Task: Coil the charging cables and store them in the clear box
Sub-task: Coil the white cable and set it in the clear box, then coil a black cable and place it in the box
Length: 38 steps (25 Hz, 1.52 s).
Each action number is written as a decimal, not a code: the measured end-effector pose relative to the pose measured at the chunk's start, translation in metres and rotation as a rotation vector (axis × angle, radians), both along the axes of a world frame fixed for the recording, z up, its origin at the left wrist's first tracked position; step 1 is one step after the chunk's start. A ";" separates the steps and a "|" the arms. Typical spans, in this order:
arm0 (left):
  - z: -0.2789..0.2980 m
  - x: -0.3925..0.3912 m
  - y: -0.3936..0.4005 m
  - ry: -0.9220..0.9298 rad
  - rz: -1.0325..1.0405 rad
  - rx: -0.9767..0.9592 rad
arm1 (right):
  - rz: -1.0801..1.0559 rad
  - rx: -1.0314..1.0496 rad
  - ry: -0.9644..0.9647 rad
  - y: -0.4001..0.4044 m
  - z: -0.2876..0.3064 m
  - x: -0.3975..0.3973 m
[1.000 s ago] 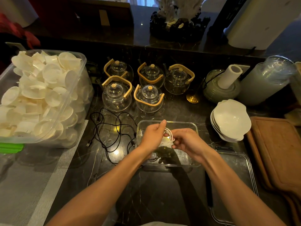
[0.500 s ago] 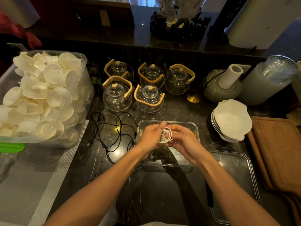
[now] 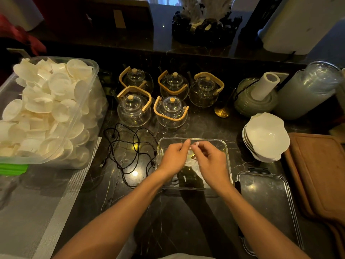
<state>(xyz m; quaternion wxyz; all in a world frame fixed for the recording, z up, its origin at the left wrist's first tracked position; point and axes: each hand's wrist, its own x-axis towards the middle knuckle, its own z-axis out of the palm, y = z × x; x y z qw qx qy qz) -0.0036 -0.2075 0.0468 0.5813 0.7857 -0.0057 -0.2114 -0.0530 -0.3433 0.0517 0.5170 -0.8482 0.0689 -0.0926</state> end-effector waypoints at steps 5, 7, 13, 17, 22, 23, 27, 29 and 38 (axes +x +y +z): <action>-0.013 -0.002 0.005 0.014 -0.088 -0.063 | -0.197 0.817 0.408 0.000 -0.005 0.011; -0.015 0.004 0.010 0.058 -0.176 -0.055 | -0.120 0.815 0.526 -0.008 -0.012 0.014; -0.021 0.050 0.022 0.224 -0.594 0.248 | 0.026 0.426 0.624 -0.023 -0.039 0.031; -0.033 0.060 0.014 0.028 -0.475 0.393 | 0.005 0.536 0.674 -0.022 -0.056 0.045; -0.050 0.059 0.010 -0.181 -0.494 0.679 | 0.016 0.287 0.610 -0.011 -0.082 0.057; -0.053 0.058 0.009 -0.213 -0.532 0.755 | 0.033 0.167 0.602 -0.008 -0.087 0.059; -0.057 0.055 0.007 -0.327 -0.605 0.950 | 0.040 -0.051 0.636 0.003 -0.107 0.060; -0.060 0.054 0.007 -0.361 -0.600 0.994 | -0.003 0.085 0.663 0.006 -0.112 0.061; -0.046 0.054 0.016 -0.371 -0.487 0.808 | -0.022 -0.057 0.642 0.010 -0.104 0.058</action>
